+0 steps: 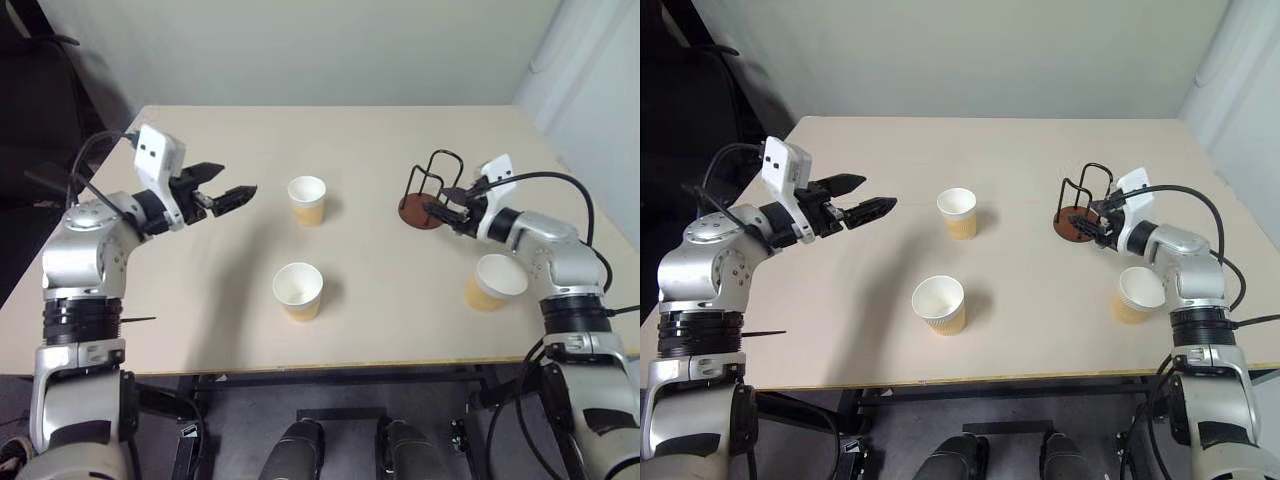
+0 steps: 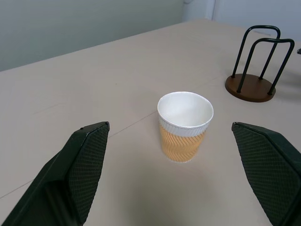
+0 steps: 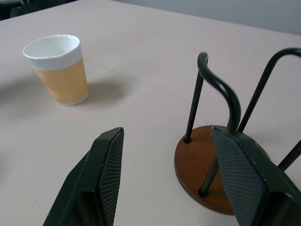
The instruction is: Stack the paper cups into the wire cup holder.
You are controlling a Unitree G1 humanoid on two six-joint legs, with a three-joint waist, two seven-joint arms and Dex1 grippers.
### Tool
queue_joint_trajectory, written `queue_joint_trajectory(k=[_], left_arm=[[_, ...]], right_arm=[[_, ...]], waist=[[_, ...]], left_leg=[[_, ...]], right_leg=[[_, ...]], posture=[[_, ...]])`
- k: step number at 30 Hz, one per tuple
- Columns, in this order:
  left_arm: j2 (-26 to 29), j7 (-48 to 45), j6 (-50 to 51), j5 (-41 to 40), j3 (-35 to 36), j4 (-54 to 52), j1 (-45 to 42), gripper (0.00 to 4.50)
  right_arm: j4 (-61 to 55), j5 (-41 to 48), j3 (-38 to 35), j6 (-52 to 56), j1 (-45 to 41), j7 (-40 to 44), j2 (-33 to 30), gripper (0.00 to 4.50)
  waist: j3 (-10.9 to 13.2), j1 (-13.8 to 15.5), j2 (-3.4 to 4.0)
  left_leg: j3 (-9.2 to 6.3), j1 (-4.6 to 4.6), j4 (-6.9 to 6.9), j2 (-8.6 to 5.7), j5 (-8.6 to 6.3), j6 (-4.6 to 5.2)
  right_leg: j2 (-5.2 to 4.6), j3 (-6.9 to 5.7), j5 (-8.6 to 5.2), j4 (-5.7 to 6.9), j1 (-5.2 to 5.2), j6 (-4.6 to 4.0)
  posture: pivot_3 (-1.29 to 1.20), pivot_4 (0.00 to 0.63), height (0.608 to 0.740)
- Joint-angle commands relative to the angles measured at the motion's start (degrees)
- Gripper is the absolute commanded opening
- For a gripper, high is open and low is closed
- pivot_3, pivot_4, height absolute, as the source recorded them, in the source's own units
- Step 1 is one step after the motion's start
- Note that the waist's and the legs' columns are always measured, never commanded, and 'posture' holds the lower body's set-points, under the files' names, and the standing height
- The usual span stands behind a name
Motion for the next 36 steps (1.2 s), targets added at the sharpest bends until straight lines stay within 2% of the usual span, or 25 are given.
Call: queue_joint_trajectory(k=[1, 12, 21, 28, 36], left_arm=[[0.81, -1.64, -0.74, -0.51, 0.16, -0.53, -2.50, 4.46], [0.77, -3.22, -1.08, 0.74, -1.38, 1.66, -6.85, 4.46], [-4.44, -6.27, -6.24, 2.20, -4.53, 9.78, -11.98, 4.46], [-6.12, -7.59, -9.16, 3.16, -4.94, 13.58, -13.09, 4.46], [-6.73, -6.29, -9.13, 2.21, -3.59, 11.28, -11.64, 4.46]], right_arm=[[-2.91, 0.76, -2.46, -0.98, 0.62, -0.34, -1.49, 2.98], [-2.71, 0.79, -4.13, -1.29, 2.25, -1.40, -2.22, 2.98], [-8.35, 1.25, -5.59, 2.52, 5.17, -2.36, -5.44, 2.98], [-4.76, -0.76, -4.24, 1.17, 1.91, -5.98, -3.42, 2.98], [2.10, -2.16, -2.13, -1.68, -4.16, -3.75, -2.74, 2.98]], waist=[[0.00, 0.02, 0.00], [0.00, -0.14, 0.00], [0.00, 0.01, -0.01], [0.00, -0.46, -0.01], [0.00, -0.60, -0.01]], left_leg=[[0.00, 0.00, 0.00, 0.00, 0.00, 0.00], [-0.01, 0.03, 0.00, 0.04, 0.00, -0.09], [-0.01, 0.01, 0.02, 0.03, 0.06, 0.01], [-0.01, 0.06, 0.01, 0.05, 0.27, 0.35], [-0.01, -0.01, 0.00, 0.05, 0.29, 0.40]], right_leg=[[0.00, 0.00, 0.00, 0.00, 0.00, 0.00], [0.05, 0.02, 0.02, 0.04, 0.00, -0.04], [0.04, 0.04, 0.03, 0.01, 0.01, -0.03], [0.07, 0.08, 0.05, 0.03, 0.01, 0.00], [0.09, 0.08, 0.07, -0.02, -0.03, 0.04]], posture=[[0.00, 0.150, 0.740], [0.00, 0.150, 0.740], [0.00, 0.150, 0.740], [0.00, 0.150, 0.740], [0.00, 0.150, 0.740]])
